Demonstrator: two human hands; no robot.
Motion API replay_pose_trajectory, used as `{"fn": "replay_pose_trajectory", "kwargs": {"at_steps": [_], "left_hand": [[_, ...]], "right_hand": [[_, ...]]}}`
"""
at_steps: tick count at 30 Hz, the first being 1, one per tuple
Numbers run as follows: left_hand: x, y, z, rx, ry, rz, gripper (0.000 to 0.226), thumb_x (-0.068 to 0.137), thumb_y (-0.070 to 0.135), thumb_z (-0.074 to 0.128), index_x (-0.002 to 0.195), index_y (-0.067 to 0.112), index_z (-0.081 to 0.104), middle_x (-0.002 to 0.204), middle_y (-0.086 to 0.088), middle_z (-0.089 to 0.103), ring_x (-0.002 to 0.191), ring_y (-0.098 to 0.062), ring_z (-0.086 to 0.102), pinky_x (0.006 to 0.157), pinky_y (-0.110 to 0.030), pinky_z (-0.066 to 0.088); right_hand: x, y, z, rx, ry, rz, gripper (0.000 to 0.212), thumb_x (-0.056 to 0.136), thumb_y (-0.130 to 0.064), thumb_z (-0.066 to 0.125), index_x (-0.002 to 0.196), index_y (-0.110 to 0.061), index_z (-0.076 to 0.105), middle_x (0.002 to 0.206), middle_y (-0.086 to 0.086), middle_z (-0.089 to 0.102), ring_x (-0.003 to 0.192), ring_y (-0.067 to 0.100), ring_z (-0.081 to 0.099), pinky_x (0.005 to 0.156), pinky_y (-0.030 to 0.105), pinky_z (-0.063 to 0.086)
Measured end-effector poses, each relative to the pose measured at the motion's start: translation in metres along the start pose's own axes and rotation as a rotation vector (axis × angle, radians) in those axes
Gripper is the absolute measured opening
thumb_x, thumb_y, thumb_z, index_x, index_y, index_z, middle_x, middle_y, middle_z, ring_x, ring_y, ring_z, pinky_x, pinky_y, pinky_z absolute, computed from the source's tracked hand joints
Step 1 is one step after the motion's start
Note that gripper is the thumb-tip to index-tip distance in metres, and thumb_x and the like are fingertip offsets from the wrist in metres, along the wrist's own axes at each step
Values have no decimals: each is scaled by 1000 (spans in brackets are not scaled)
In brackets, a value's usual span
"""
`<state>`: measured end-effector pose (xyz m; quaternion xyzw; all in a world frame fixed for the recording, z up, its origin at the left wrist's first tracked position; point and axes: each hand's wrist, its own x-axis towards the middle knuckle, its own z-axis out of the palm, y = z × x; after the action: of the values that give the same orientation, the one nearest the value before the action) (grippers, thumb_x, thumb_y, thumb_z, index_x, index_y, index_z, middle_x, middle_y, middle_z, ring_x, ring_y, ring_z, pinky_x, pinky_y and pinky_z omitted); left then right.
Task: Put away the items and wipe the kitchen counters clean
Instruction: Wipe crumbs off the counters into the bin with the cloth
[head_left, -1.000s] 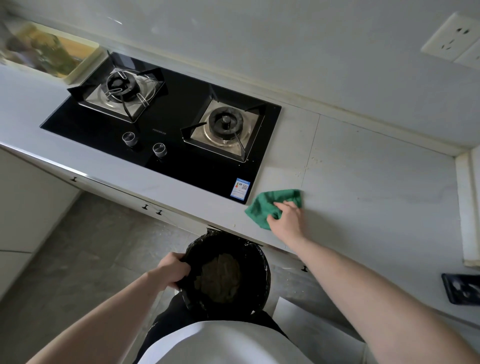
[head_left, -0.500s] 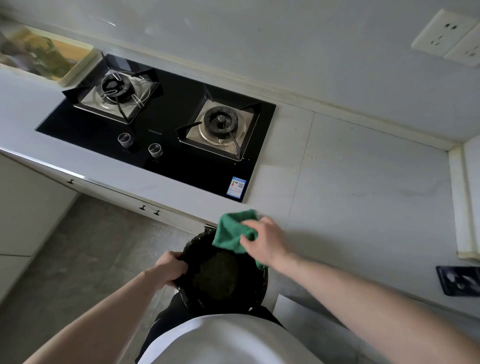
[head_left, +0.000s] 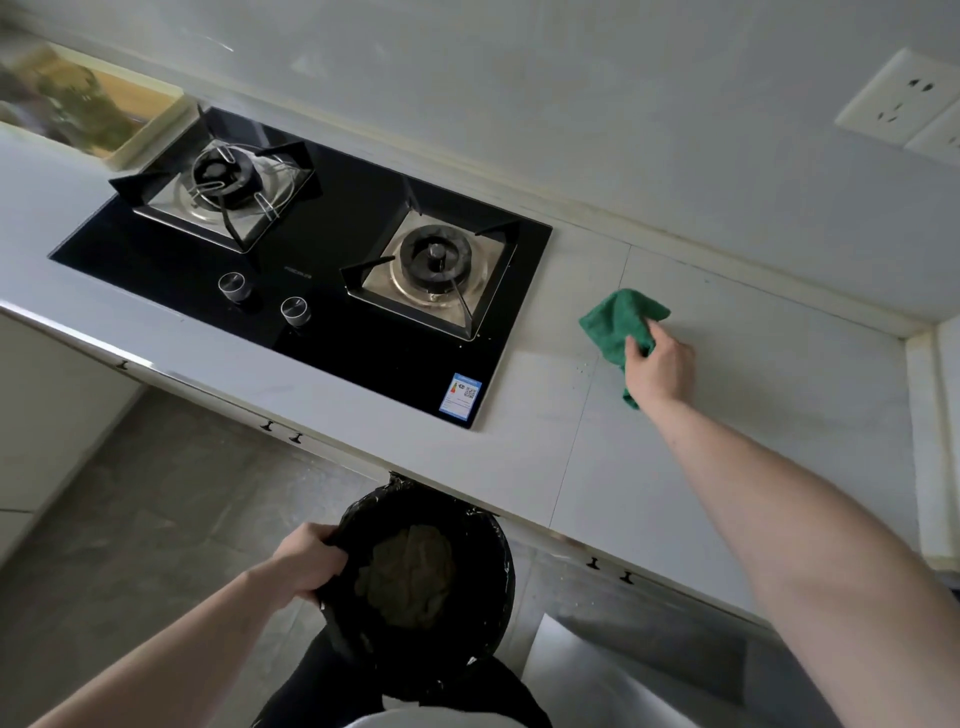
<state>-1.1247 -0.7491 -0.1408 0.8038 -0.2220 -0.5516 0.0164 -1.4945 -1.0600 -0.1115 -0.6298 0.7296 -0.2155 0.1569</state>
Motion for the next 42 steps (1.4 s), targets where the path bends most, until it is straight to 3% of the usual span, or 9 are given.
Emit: {"fn": "replay_pose_trajectory", "kwargs": {"at_steps": [3, 8, 11, 19, 29, 34, 36, 39, 42], "left_hand": [[6, -1, 0, 4, -5, -8, 41, 75, -1, 49, 96, 22, 77, 86, -13, 76, 63, -26, 76, 50, -37, 61], [13, -5, 5, -5, 10, -20, 39, 75, 0, 52, 96, 21, 77, 84, -15, 76, 63, -29, 76, 50, -42, 62], [14, -6, 9, -13, 15, -26, 37, 74, -1, 53, 94, 19, 76, 82, -15, 76, 62, -31, 75, 51, -45, 62], [8, -5, 6, -18, 5, -20, 40, 73, -2, 51, 95, 19, 76, 82, -13, 75, 64, -29, 75, 49, -38, 61], [1, -3, 3, -8, -11, 12, 40, 74, -1, 51, 95, 21, 77, 88, -13, 75, 72, -28, 76, 51, -37, 62], [-1, -3, 6, -1, -39, 15, 43, 78, -3, 50, 102, 22, 76, 91, -13, 75, 72, -27, 77, 50, -34, 60], [-3, -2, 6, -6, -38, 17, 43, 77, -2, 50, 102, 22, 76, 91, -13, 75, 73, -26, 77, 51, -33, 60], [-5, -3, 5, -19, -38, 17, 42, 77, -2, 50, 99, 22, 76, 91, -12, 75, 72, -26, 77, 52, -34, 61], [-6, -4, 6, -28, -35, 28, 40, 76, -1, 51, 96, 21, 76, 90, -14, 76, 74, -28, 77, 57, -40, 64]], "right_hand": [[37, -5, 9, -28, -36, 27, 36, 95, -30, 60, 129, -20, 66, 116, 14, 72, 109, 40, 63, 90, 39, 53], [53, -5, 39, -194, -321, 35, 45, 99, -30, 58, 142, -19, 56, 145, 11, 55, 132, 34, 51, 107, 37, 43], [39, 1, 57, -271, -328, -21, 51, 98, -35, 55, 147, -21, 51, 152, 6, 49, 139, 31, 45, 112, 40, 40], [-60, -9, 45, -291, -350, -224, 45, 95, -34, 61, 139, -28, 60, 148, 0, 56, 132, 26, 54, 105, 35, 44], [-215, -55, 29, -262, -609, -391, 45, 95, -38, 58, 139, -38, 58, 147, -12, 55, 127, 14, 60, 107, 34, 49], [-258, -76, 11, -161, -705, -425, 41, 99, -42, 52, 139, -39, 58, 133, -17, 65, 108, 11, 68, 88, 27, 53], [-250, -78, 4, -90, -695, -386, 42, 99, -44, 54, 139, -35, 59, 133, -15, 66, 101, 13, 71, 90, 26, 53], [-211, -72, -2, -3, -503, -320, 42, 95, -41, 61, 134, -26, 66, 125, -7, 72, 106, 17, 70, 93, 29, 54], [-156, -59, -7, 21, -308, -230, 41, 93, -39, 62, 130, -24, 68, 105, -4, 78, 79, 20, 72, 70, 31, 57]]}}
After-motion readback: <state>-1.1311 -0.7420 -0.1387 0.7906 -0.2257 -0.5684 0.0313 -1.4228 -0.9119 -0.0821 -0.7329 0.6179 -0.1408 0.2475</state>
